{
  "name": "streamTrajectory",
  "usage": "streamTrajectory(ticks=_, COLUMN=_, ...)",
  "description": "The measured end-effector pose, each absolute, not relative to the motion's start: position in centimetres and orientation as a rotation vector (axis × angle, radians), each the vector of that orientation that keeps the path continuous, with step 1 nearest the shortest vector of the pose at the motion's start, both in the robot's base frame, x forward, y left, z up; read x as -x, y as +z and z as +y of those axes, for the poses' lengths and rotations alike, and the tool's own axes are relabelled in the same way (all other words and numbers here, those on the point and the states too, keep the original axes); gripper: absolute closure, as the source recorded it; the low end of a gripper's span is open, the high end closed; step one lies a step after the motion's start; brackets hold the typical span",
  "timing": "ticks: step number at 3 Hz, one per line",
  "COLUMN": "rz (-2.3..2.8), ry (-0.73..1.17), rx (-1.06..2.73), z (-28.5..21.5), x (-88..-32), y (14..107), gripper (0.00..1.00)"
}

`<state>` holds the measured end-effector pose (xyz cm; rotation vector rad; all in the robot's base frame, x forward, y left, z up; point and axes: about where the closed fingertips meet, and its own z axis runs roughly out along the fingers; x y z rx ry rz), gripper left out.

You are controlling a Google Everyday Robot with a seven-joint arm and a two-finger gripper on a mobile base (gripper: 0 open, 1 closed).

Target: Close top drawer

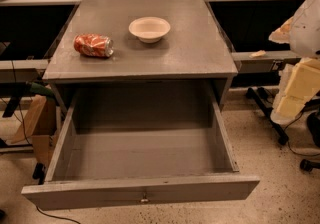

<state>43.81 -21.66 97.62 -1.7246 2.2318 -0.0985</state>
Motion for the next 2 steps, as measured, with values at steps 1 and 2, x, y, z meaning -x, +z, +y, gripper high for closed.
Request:
streamTrajectory(ticks=1, rz=2.232, ry=-0.099, rx=1.725, z=-21.7, x=-43.8, y=97.6, gripper=0.00)
streamTrajectory(ticks=2, rz=2.248, ry=-0.033, rx=1.704, z=-21.9, x=-42.8, y=95.0, gripper=0.00)
